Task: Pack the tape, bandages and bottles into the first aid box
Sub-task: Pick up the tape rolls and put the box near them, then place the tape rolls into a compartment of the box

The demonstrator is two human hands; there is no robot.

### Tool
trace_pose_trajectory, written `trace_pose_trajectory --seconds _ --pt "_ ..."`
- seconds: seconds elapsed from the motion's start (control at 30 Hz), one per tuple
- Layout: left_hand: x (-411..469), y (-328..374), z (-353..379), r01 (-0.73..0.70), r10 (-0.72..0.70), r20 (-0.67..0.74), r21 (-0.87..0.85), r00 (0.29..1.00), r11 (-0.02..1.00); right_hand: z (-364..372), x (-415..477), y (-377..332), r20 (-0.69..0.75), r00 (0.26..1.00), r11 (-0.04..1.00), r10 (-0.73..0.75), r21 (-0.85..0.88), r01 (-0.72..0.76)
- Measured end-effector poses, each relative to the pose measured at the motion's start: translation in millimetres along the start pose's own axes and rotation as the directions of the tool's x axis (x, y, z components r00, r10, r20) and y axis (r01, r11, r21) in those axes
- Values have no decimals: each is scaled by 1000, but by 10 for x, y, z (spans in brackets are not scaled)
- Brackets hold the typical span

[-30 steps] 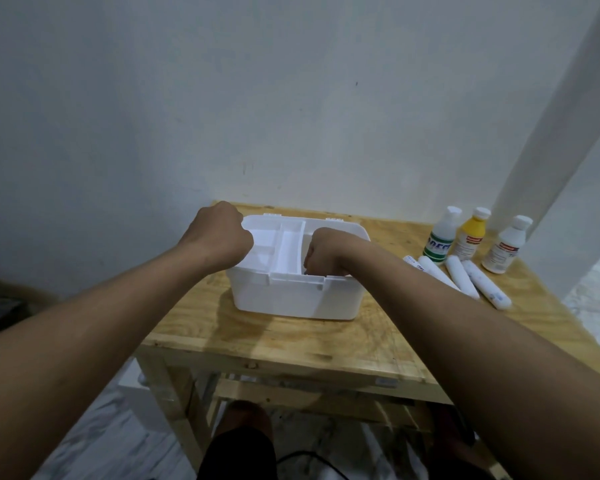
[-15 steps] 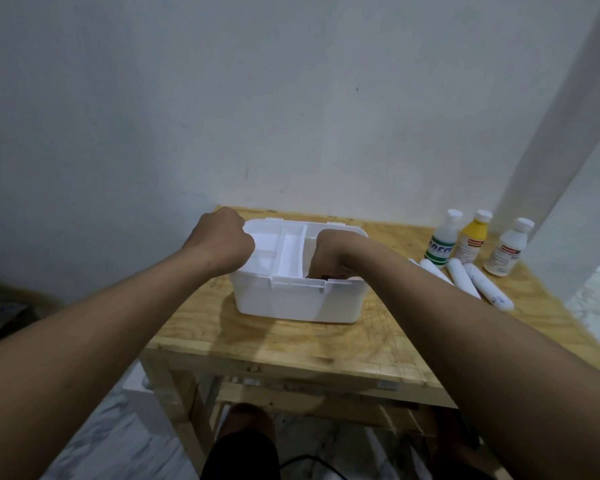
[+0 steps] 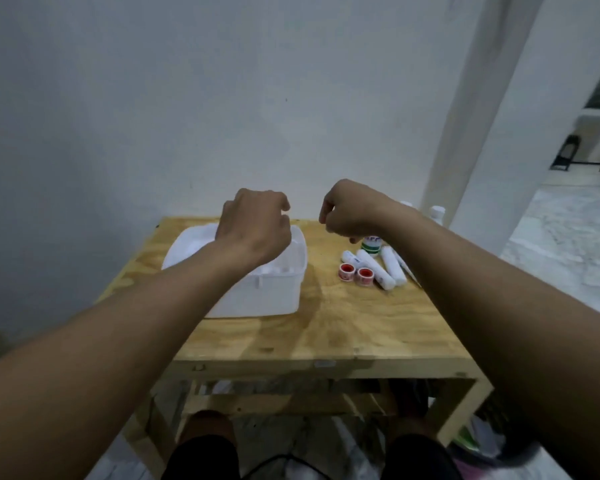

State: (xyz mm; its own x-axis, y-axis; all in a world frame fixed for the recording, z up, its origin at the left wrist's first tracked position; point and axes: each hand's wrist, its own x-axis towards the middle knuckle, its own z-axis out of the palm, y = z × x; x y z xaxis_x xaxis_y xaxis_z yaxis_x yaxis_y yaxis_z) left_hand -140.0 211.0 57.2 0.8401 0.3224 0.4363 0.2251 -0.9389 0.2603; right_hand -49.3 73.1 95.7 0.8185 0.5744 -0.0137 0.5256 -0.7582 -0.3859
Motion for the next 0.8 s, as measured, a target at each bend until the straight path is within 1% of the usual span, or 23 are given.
trace_pose_trajectory --seconds 0.1,0.23,0.37,0.5,0.8 --pt "107 320 153 -95 91 75 62 993 993 -21 -67 292 -28 999 998 45 -50 -47" --pt "218 597 391 -189 145 222 189 964 964 72 -112 672 -3 996 993 85 -84 -85" --pt "303 730 622 -237 117 365 304 924 923 266 -66 975 26 997 984 72 -165 -67" --pt "352 800 786 -278 86 455 375 887 884 427 25 1141 44 998 972 48 -232 -36" --pt "415 960 986 -283 12 526 439 850 853 545 124 1257 43 999 952 -23 -305 35"
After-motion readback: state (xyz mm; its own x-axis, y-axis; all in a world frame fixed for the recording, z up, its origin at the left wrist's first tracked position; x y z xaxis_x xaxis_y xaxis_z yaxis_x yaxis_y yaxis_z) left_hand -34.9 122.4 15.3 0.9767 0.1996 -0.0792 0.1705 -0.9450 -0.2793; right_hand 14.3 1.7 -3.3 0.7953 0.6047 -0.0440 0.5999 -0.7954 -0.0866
